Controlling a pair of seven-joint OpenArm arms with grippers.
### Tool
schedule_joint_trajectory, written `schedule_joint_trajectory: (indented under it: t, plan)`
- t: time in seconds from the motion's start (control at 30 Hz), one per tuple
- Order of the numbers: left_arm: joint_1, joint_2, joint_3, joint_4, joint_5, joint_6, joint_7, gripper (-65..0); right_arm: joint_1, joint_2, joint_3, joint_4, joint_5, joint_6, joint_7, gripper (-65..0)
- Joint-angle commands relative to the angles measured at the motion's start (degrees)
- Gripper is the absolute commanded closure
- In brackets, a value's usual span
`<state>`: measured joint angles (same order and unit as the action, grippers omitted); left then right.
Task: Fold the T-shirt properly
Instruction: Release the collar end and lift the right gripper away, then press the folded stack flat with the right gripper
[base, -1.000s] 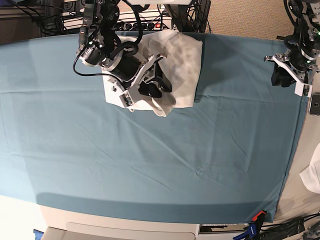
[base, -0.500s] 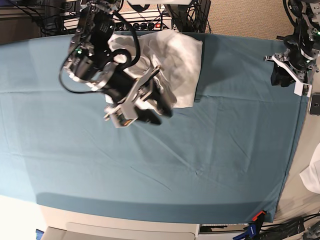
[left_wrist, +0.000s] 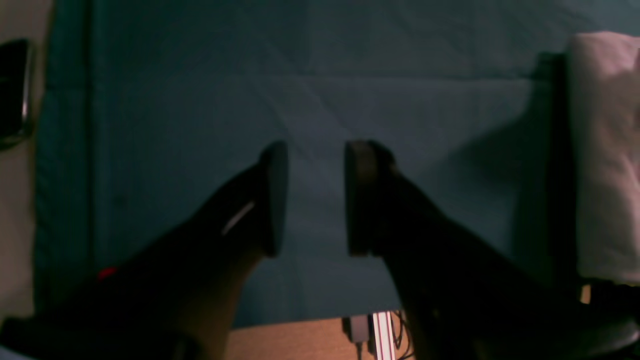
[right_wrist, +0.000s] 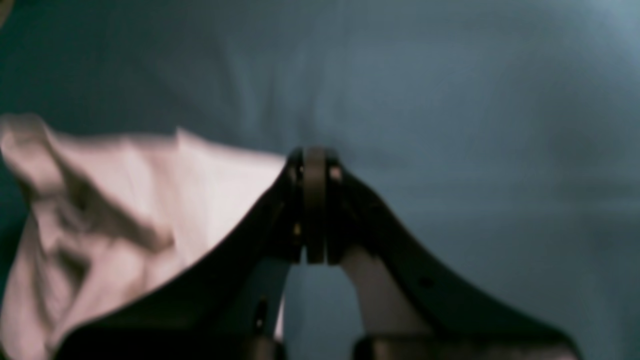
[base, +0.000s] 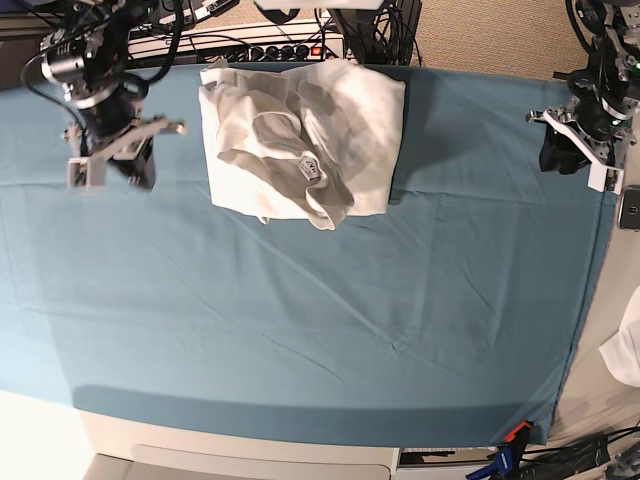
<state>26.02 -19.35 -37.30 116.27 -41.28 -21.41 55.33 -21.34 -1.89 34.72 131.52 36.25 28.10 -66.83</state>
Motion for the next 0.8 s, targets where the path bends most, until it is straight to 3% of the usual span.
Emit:
schedule_joint_trajectory:
  t: [0.0,0.2,0.47,0.67,0.77]
  plan:
    - [0.0,-0.8,-0.4,0.9,-0.8,-0.2,-1.4,-20.7,-1.2,0.7,-0.3,0.6,1.7,0.0,1.5,0.0]
    - [-0.2,-0.8,-0.4,0.9,-0.8,-0.2,-1.4,-20.7,-5.7,0.6,-7.6,0.6,1.9,0.7,1.6,0.0]
    - [-0.1,-0.8,-0.4,0.9,-0.8,-0.2,-1.4,-20.7,-6.4,0.6,-26.5,-0.6,-3.1,1.2,1.5,0.0]
    - [-0.2,-0.8,-0.4,0.9,-0.7,-0.2,-1.4,-20.7,-7.9,0.6,-39.7,-1.1,-3.1,1.4,1.6,0.0]
    - [-0.3,-0.8,-0.4,0.9,-0.7,-0.2,-1.4,-20.7,-7.7,0.6,-43.1,-1.0,-2.8,6.0,1.7,0.0]
